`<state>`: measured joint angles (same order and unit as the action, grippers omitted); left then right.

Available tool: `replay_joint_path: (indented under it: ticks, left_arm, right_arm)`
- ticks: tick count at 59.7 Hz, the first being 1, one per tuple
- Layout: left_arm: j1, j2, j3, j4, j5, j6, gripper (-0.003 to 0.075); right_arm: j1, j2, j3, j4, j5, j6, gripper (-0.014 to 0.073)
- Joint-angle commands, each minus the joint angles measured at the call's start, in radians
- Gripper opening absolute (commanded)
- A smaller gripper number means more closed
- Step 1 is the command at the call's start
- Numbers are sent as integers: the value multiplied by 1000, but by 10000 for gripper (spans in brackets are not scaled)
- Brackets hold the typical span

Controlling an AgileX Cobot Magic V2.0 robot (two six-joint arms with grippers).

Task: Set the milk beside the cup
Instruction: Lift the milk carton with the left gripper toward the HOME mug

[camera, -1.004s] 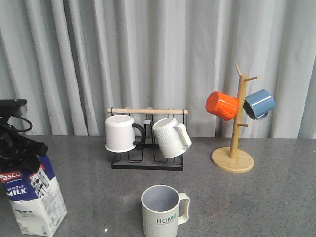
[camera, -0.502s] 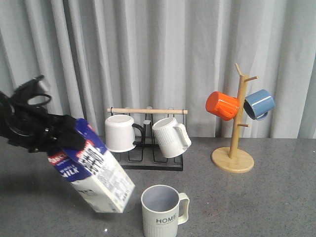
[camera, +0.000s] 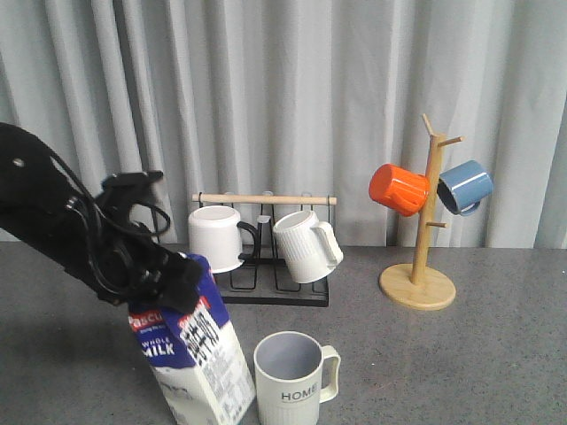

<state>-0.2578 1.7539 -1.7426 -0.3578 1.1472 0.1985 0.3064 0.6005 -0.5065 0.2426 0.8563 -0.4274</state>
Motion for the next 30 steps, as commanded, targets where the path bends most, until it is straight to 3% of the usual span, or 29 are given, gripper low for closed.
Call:
replay_joint_path:
  ticks: [1,18,30]
  left_arm:
    - [-26,-17,-31,-25,-27,-13,4]
    - [-43,3,-31,0,19,-13,73]
    - [-43,3,-31,0,74,-13,264]
  right_arm:
    - [-6,0,-26,6,-53,1,-5]
    - [-6,0,-26,3,-52,1,-5]
    - [-6,0,-26,3,-52,1,-5]
